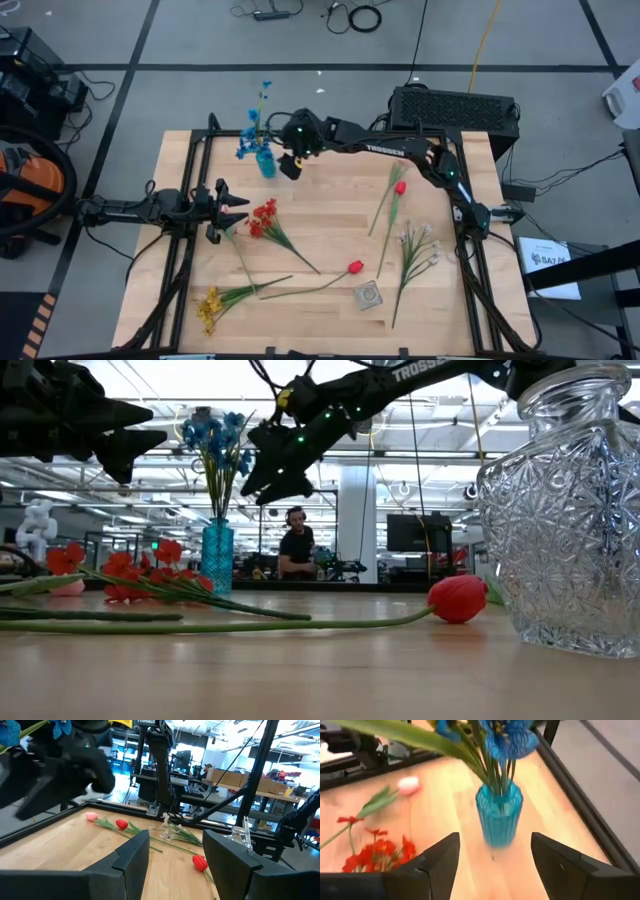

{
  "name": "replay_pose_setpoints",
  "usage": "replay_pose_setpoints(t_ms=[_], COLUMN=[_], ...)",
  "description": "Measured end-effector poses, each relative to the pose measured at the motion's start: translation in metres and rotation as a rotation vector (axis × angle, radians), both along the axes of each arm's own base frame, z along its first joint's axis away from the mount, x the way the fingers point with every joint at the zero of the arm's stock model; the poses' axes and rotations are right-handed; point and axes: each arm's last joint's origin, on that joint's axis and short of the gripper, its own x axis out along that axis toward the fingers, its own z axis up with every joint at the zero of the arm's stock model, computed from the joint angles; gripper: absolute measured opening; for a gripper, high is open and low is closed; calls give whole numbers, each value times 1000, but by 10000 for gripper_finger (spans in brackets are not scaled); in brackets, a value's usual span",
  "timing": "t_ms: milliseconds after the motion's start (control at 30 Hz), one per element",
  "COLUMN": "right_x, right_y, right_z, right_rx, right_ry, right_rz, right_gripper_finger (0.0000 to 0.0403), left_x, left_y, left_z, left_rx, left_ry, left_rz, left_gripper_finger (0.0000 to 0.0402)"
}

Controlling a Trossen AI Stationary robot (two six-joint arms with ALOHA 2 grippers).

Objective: Sort flowers into vase by color
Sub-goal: Put the left pink flower into the transparent vase

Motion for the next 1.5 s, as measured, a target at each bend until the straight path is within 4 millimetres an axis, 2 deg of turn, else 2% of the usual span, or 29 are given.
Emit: replay_pose_setpoints(t_ms=[267,367,467,567,667,867,1067,1200,1267,1367,1500], right_x=[-48,-65,-72,-74,-79,-110,-165,-206,-227,-253,-282], right_y=[18,32,58,90,122,180,215,220,218,212,201], right_z=[33,38,46,57,60,40,20,8,-2,-15,-32], right_rx=[274,341,348,328,323,413,544,584,587,615,625], right_ry=[230,363,426,424,423,441,339,301,289,248,201], right_rz=[-199,-299,-327,-317,-326,-400,-534,-617,-648,-650,-631], right_gripper_finger=[222,207,193,181,174,169,169,169,169,169,169], left_x=[0,0,0,0,0,0,0,-1,-3,0,11], left_y=[0,0,0,0,0,1,1,1,2,4,5], left_z=[0,0,0,1,1,1,2,8,18,28,55], left_rx=[0,0,0,4,-3,-5,-8,-48,-62,-59,-118], left_ry=[2,1,1,-6,-11,-14,-19,-1,9,113,188], left_rz=[0,0,0,0,16,19,24,42,72,149,300], left_gripper_finger=[191,191,191,191,191,191,191,191,191,191,191])
